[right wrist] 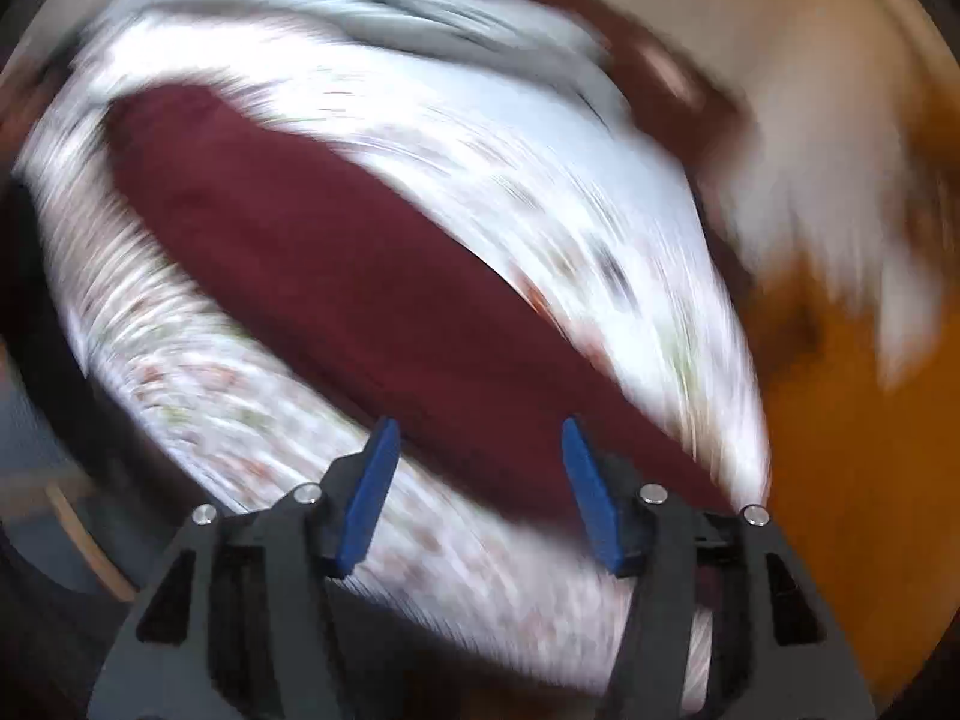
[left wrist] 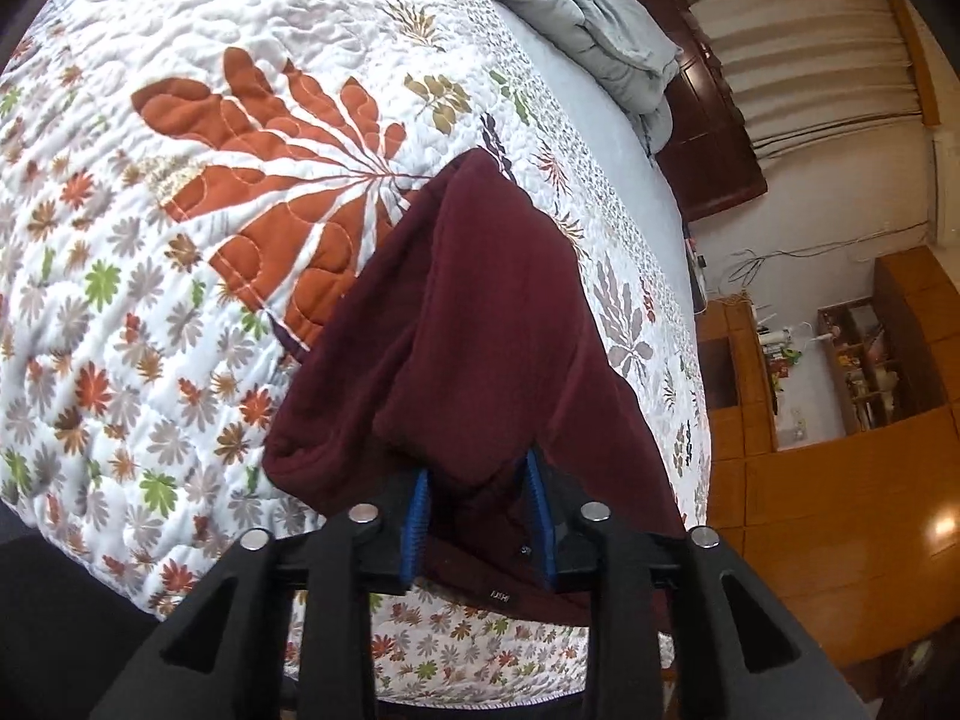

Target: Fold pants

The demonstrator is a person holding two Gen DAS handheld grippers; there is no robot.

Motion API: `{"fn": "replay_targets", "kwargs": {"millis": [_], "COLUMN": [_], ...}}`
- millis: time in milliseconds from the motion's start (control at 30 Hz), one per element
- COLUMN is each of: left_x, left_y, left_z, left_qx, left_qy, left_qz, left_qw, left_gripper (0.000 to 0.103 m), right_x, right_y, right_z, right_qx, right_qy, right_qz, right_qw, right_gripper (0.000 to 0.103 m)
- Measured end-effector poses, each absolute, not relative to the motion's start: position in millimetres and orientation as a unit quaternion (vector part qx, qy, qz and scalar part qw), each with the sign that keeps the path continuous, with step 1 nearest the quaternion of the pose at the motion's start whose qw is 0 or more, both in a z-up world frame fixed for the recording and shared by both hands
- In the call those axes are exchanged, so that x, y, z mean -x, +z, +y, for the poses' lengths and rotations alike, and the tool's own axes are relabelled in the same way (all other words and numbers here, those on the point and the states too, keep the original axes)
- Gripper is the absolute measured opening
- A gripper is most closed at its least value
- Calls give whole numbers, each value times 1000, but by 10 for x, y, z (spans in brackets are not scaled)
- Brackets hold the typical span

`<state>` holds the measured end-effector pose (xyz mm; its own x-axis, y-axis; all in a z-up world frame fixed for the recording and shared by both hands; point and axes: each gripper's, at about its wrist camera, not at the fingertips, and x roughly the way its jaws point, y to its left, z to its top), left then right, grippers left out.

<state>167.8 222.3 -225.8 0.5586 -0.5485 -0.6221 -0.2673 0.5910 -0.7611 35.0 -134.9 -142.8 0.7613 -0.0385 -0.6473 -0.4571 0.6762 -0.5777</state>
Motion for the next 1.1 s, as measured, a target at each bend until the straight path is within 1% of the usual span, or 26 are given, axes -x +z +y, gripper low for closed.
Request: {"fn": "replay_targets", "kwargs": {"millis": [33, 100, 167, 200, 233, 267, 333, 600, 633, 667, 700, 733, 833, 900, 933, 1100], "left_x": [-1660, -1614, -1603, -1599, -1597, -1600, -1605, -1619, -1622, -1628, -1632, -1625, -1550, -1435, -1420, -1466], "left_y": [-2267, -2282, -2292, -2295, -2295, -2298, -2309, -2390, -2401, -2409, -2422, -2444, -2306, -2216, -2228, -2467], "left_z": [2235, 2259, 2275, 2283, 2300, 2309, 2312, 2345, 2349, 2353, 2368, 2399, 2426, 2428, 2423, 2414], "left_qx": [441, 437, 434, 435, 438, 441, 440, 463, 463, 462, 460, 475, 477, 484, 485, 488], "left_qy": [-95, -99, -106, -109, -112, -115, -119, -132, -132, -129, -116, -114, -111, -114, -113, -86], "left_qz": [462, 462, 458, 456, 450, 446, 444, 437, 439, 442, 448, 447, 432, 433, 438, 461], "left_qw": [764, 765, 768, 769, 770, 770, 772, 760, 759, 758, 758, 750, 757, 752, 749, 736], "left_gripper": [33, 36, 37, 42, 48, 49, 51, 50, 49, 44, 26, 22, 20, 20, 20, 20], "right_x": [-275, -189, -179, -195, -252, -319, -408, -587, -615, -665, -718, -760, -710, -677, -656, -602], "right_y": [-1531, -1722, -1948, -2054, -2102, -2175, -2235, -2466, -2498, -2502, -2476, -2461, -2157, -2020, -2021, -2430], "right_z": [-1000, -539, -93, 62, 182, 306, 440, 668, 715, 733, 751, 778, 774, 692, 665, 733], "right_qx": [428, 472, 519, 538, 551, 563, 569, 604, 607, 608, 602, 597, 577, 562, 563, 582], "right_qy": [144, 181, 202, 209, 211, 213, 222, 241, 238, 234, 234, 234, 232, 239, 240, 254], "right_qz": [291, 261, 227, 215, 210, 203, 203, 217, 219, 225, 237, 240, 218, 221, 223, 244], "right_qw": [844, 822, 799, 788, 780, 772, 765, 728, 726, 724, 725, 729, 752, 760, 759, 733], "right_gripper": [56, 53, 41, 38, 31, 28, 28, 29, 26, 13, 5, 5, 4, 4, 4, 5]}}
